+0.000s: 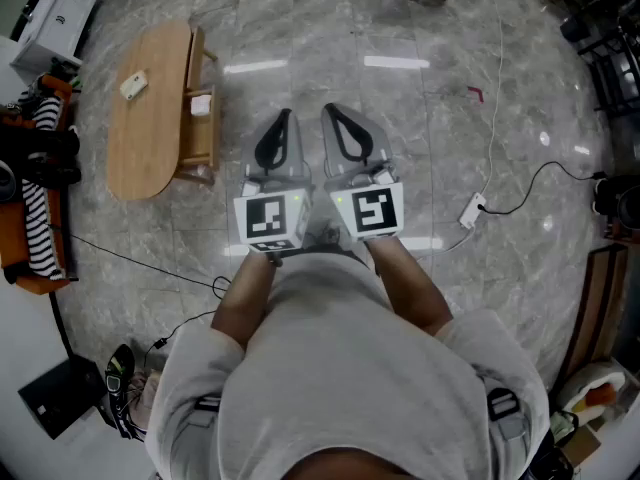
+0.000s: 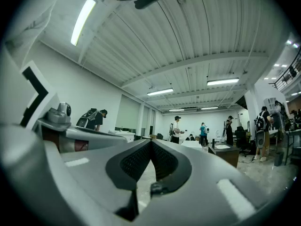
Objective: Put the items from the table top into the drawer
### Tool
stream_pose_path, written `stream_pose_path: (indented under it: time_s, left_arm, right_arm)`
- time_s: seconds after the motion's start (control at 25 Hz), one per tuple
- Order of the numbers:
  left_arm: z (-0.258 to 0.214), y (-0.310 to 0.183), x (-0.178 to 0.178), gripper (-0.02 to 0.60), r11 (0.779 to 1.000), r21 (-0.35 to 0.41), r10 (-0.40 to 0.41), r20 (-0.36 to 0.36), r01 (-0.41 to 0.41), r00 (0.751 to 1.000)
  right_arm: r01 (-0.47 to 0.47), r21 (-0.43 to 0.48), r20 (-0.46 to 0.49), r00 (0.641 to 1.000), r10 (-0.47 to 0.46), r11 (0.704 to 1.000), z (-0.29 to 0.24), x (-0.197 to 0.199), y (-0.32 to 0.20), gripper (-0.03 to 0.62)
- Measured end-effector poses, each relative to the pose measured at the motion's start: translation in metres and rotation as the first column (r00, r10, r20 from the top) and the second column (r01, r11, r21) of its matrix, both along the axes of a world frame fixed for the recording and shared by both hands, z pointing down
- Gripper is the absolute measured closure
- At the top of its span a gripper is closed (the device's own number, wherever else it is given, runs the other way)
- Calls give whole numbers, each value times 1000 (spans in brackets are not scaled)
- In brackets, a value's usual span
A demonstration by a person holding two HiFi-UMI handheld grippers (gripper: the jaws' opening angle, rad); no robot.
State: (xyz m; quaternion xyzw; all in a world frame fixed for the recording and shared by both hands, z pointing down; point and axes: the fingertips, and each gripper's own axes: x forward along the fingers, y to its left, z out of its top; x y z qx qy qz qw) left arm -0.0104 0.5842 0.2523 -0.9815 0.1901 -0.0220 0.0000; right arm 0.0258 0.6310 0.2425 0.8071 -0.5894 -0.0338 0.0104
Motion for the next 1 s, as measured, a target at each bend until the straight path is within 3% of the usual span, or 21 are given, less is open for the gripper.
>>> stream_pose_path:
  time_s: [0.44,0.8,1.0]
  left_arm:
    - [5,-30,12,561,1000,-11,-14,14,14,1000]
    - [24,-120,59,561,997,-70,-14,-9,14,1000]
    - [17,-197,83,561,997,-75,-33,-22,31,999]
  right_arm:
    - [13,-25,15,1000,-12,1000,9,12,-31,586]
    - [3,-67,34,999,-1,998,24,62,-118,586]
    - [14,-75,58,998,-9,997,23,94,-190,586]
